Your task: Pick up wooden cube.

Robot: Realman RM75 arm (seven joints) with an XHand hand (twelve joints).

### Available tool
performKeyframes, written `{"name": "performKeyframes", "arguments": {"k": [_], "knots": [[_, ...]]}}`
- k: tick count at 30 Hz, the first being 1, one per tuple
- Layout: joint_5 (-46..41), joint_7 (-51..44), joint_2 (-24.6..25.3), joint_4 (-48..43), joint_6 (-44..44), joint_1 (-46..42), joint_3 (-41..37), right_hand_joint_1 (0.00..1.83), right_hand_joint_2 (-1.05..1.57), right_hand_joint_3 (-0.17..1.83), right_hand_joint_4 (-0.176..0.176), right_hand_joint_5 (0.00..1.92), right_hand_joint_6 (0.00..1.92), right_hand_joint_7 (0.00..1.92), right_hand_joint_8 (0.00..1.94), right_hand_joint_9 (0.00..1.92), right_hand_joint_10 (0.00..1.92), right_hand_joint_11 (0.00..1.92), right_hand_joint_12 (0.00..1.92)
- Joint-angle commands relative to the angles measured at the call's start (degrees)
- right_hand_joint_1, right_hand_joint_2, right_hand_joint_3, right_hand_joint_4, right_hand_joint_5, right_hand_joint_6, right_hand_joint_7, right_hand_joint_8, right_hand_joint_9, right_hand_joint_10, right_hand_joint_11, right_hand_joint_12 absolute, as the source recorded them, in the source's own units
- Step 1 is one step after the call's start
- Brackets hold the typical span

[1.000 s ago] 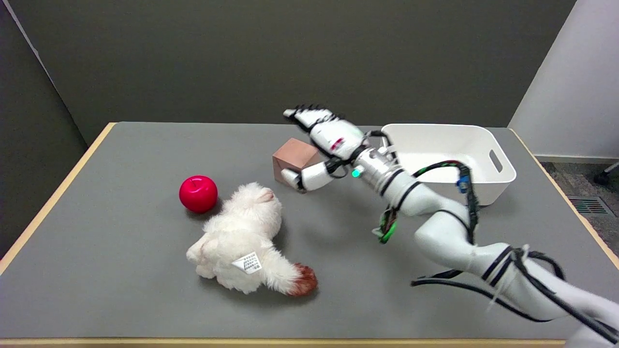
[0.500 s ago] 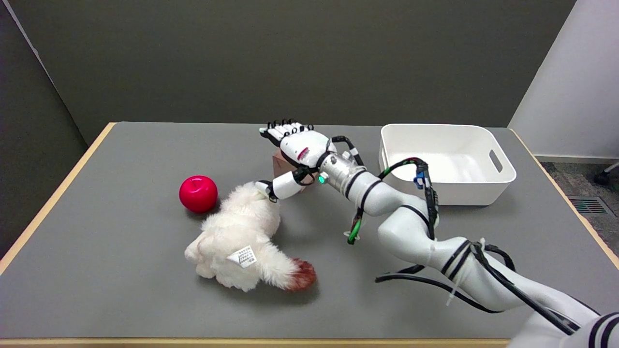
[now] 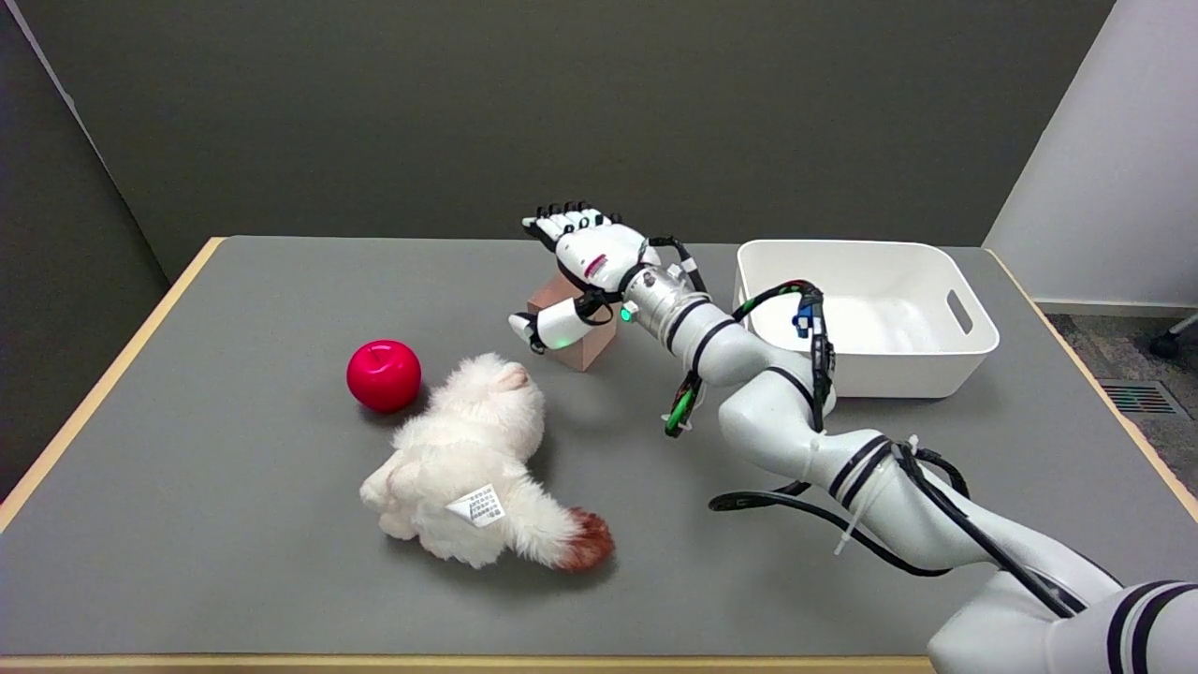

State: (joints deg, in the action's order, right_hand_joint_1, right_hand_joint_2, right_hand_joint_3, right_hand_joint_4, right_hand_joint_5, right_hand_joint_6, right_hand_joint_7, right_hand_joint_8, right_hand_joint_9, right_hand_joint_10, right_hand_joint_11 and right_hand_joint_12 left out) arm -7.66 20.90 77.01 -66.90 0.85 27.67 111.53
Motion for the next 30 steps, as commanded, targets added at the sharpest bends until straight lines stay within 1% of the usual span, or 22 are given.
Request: {"name": "performKeyframes", "arguments": {"k": [1, 6, 10, 11, 12, 20, 22, 23, 25, 27, 29, 30], "knots": [[-1.02, 0.8, 1.77, 12.74, -1.65, 2.93, -1.5, 0.48, 0.66, 0.71, -0.163, 0.03, 0.31, 0.1, 0.38, 0.0, 0.57, 0.0, 0.75], [-1.87, 0.88, 2.17, 17.31, -1.92, 4.76, -0.35, 0.48, 0.66, 0.71, -0.162, 0.02, 0.31, 0.09, 0.37, 0.0, 0.57, 0.0, 0.75], [-4.49, 0.88, 2.25, 20.18, -2.24, 5.75, 0.08, 0.48, 0.66, 0.72, -0.161, 0.02, 0.3, 0.09, 0.38, 0.0, 0.57, 0.0, 0.75], [-5.02, 0.88, 2.34, 20.99, -2.79, 6.03, 0.13, 0.47, 0.61, 0.82, -0.161, 0.03, 0.26, 0.07, 0.41, 0.0, 0.57, 0.0, 0.76], [-5.31, 0.88, 2.41, 21.42, -3.19, 6.14, 0.13, 0.47, 0.57, 0.88, -0.161, 0.04, 0.23, 0.06, 0.44, 0.0, 0.57, 0.0, 0.76], [-5.61, 0.88, 2.55, 21.85, -6.61, 6.16, 0.72, 0.47, 0.57, 0.88, -0.162, 0.05, 0.21, 0.05, 0.43, 0.0, 0.56, 0.0, 0.77], [-5.61, 0.8, 2.55, 21.85, -8.16, 5.85, 0.77, 0.64, 0.55, 0.94, -0.171, 0.03, 0.22, 0.11, 0.55, 0.05, 0.71, 0.0, 0.79], [-5.61, 0.78, 2.55, 21.85, -9.06, 5.69, 0.77, 0.63, 0.56, 0.93, -0.172, 0.03, 0.22, 0.15, 0.58, 0.08, 0.76, 0.0, 0.83], [-5.64, 0.38, 2.55, 21.85, -10.7, 5.26, 0.77, 0.53, 0.62, 0.88, -0.171, 0.04, 0.25, 0.26, 0.58, 0.16, 0.85, 0.0, 0.94], [-6.12, 0.29, 2.55, 21.85, -11.99, 5.07, 0.77, 0.58, 0.7, 0.78, -0.176, 0.03, 0.3, 0.37, 0.62, 0.23, 0.99, 0.0, 1.02], [-7.71, 0.02, 2.45, 21.85, -13.37, 4.94, 1.07, 0.68, 0.71, 0.85, -0.176, 0.08, 0.33, 0.53, 0.83, 0.42, 1.16, 0.08, 1.32], [-8.36, -0.57, 2.37, 21.85, -13.95, 4.92, 1.33, 0.72, 0.74, 0.84, -0.176, 0.12, 0.37, 0.59, 0.94, 0.49, 1.21, 0.19, 1.44]]}}
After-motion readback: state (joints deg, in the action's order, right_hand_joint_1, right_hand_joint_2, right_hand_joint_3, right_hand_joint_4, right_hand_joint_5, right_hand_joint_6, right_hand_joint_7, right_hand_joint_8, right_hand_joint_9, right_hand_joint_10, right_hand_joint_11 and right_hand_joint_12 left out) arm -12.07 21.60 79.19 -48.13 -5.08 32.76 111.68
